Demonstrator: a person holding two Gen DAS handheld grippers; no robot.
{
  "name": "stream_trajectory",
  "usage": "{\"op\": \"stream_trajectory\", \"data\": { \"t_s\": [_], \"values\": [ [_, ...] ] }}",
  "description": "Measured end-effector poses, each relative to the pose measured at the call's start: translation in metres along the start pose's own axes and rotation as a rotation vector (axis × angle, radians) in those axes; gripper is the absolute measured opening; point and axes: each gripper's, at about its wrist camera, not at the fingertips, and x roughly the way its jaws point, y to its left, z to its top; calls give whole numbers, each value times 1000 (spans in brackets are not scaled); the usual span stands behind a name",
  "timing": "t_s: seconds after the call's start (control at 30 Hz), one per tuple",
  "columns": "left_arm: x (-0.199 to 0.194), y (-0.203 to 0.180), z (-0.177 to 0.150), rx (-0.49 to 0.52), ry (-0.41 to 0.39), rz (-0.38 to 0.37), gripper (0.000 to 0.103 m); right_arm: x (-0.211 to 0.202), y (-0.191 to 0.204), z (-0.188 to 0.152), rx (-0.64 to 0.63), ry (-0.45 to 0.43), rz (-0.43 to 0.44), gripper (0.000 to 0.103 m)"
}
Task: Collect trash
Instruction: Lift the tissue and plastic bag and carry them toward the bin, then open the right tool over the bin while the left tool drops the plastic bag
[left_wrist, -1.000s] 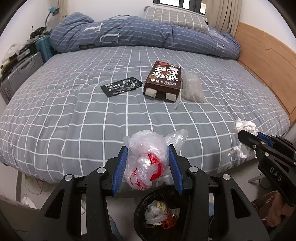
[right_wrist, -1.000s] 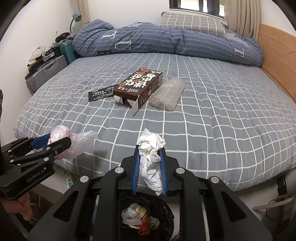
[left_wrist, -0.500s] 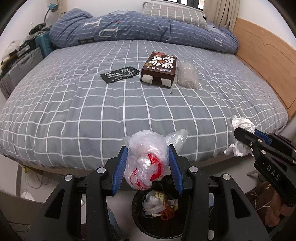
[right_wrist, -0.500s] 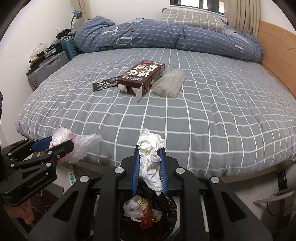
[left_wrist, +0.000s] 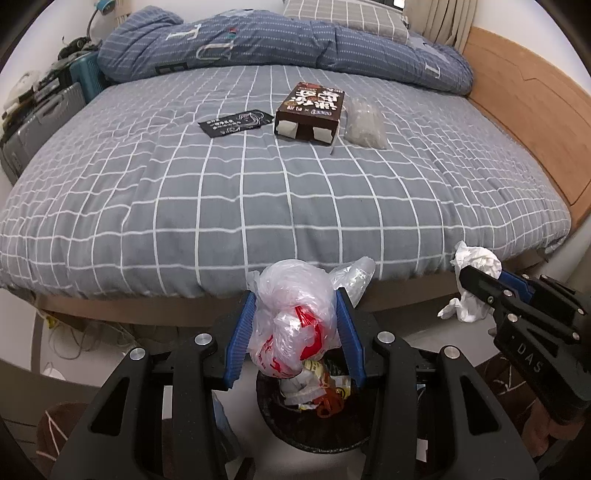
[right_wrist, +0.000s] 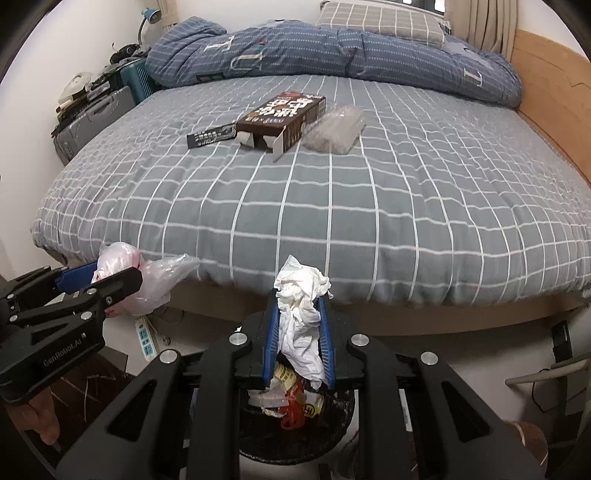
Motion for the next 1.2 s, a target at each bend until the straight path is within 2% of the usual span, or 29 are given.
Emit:
{"op": "stream_trajectory", "data": {
  "t_s": [0.3, 0.47, 0.7, 0.8, 1.2],
  "values": [
    [-10, 5, -26, -41, 40, -3, 43, -11, -3, -25, 21, 31, -7, 19],
    [1, 7, -41, -41, 72, -9, 43, -7, -3, -41, 44, 65, 10, 19],
    [30, 13, -55, -43, 118, 3, 43, 22, -5, -61, 55, 143, -5, 19],
    [44, 18, -58, -51, 155, 7, 43, 35, -5, -65, 72, 182, 29, 19],
    [68, 52, -70, -70, 196, 61, 43, 73, 31, -66, 7, 253, 67, 21]
  ]
}}
